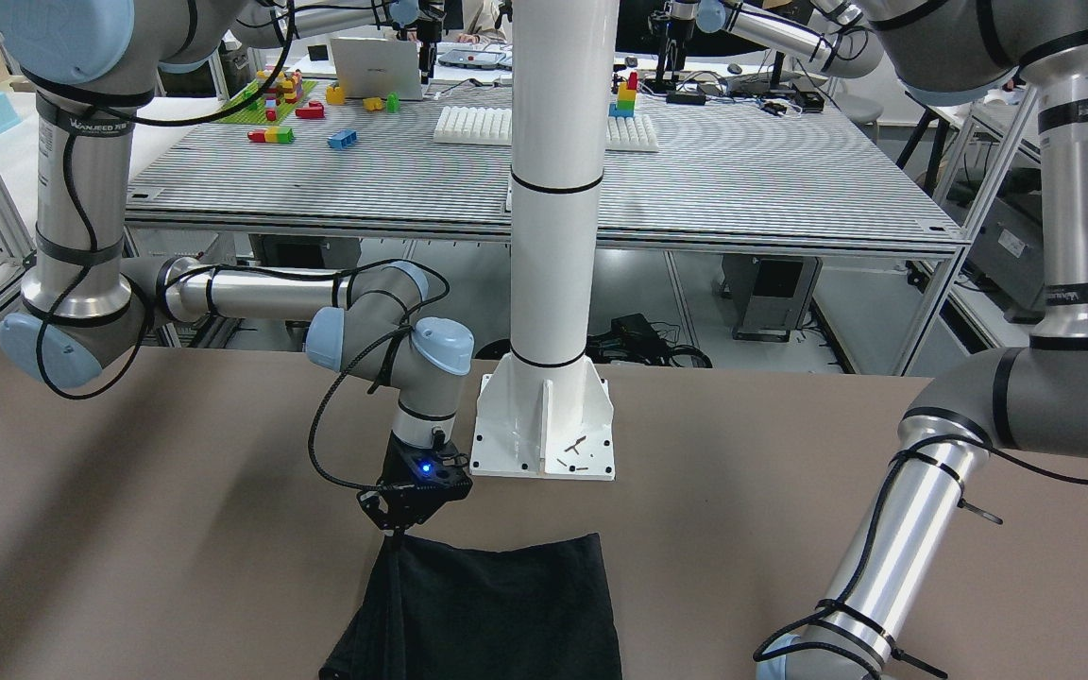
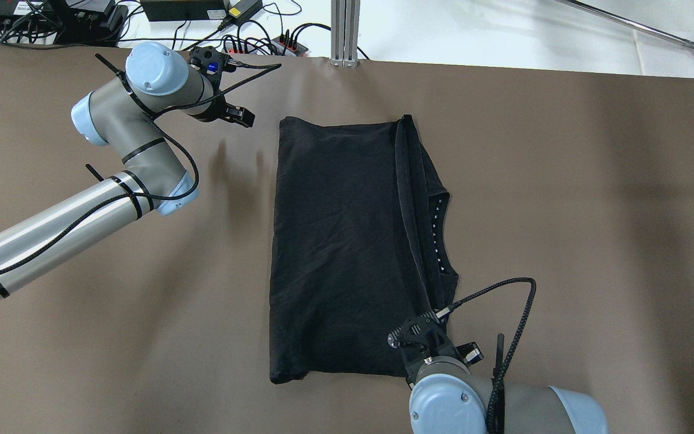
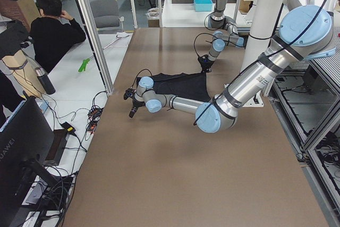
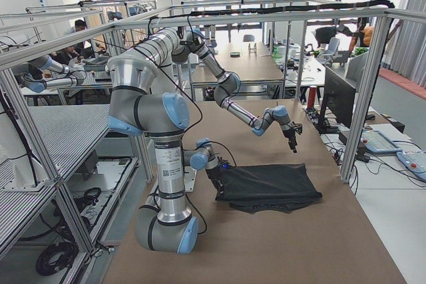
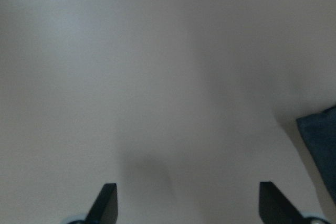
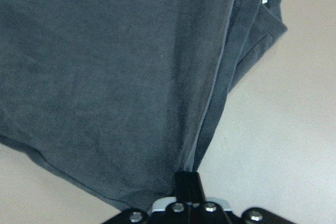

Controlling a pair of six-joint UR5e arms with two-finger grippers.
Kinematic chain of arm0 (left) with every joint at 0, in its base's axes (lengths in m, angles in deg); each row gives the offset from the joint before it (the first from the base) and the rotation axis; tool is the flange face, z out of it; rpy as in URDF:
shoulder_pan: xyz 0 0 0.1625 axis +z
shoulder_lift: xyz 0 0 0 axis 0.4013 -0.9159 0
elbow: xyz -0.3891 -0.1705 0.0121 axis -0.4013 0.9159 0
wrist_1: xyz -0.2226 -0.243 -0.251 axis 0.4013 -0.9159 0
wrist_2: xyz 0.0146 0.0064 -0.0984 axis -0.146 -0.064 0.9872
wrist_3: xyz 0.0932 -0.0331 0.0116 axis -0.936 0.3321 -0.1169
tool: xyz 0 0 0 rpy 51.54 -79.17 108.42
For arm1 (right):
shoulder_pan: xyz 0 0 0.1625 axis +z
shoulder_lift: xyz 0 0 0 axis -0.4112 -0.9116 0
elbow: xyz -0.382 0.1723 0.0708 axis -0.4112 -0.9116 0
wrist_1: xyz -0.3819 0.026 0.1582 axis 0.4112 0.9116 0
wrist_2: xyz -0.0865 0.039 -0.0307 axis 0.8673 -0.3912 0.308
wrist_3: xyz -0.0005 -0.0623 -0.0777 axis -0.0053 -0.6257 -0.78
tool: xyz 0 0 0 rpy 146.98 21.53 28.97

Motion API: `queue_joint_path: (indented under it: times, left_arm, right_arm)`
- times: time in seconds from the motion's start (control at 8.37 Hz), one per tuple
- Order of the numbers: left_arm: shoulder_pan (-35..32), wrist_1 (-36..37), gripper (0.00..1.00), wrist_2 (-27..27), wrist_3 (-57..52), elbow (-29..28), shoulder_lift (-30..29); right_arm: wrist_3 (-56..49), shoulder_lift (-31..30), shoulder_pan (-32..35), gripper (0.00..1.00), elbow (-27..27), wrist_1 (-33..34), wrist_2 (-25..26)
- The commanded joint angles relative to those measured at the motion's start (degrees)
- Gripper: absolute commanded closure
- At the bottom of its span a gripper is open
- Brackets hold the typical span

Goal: Fold clothes

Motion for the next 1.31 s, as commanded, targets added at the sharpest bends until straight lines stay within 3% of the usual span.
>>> queue_joint_path:
  times: [0.0,0.24,0.6,0.96,1.19]
  left_arm:
    - [0.1,0.0,0.05,0.0,0.1,-0.1,0.0]
    - [0.1,0.0,0.05,0.0,0.1,-0.1,-0.1]
    - [0.5,0.0,0.05,-0.1,0.2,-0.1,-0.2]
    - [0.5,0.0,0.05,0.0,0.2,-0.1,-0.2]
    - [0.5,0.0,0.05,0.0,0.2,0.0,-0.2]
  right_arm:
    - [5.5,-3.2,-2.1,1.0,1.6,-0.2,0.1]
    - [5.6,-1.7,-2.0,0.07,2.2,-0.2,-0.4]
    - [5.1,0.8,2.0,0.06,1.2,-0.5,-0.5]
    - [4.2,2.1,7.2,0.06,-5.2,-8.9,-0.8]
    - [3.9,8.2,12.4,0.07,-12.3,-9.2,-5.5]
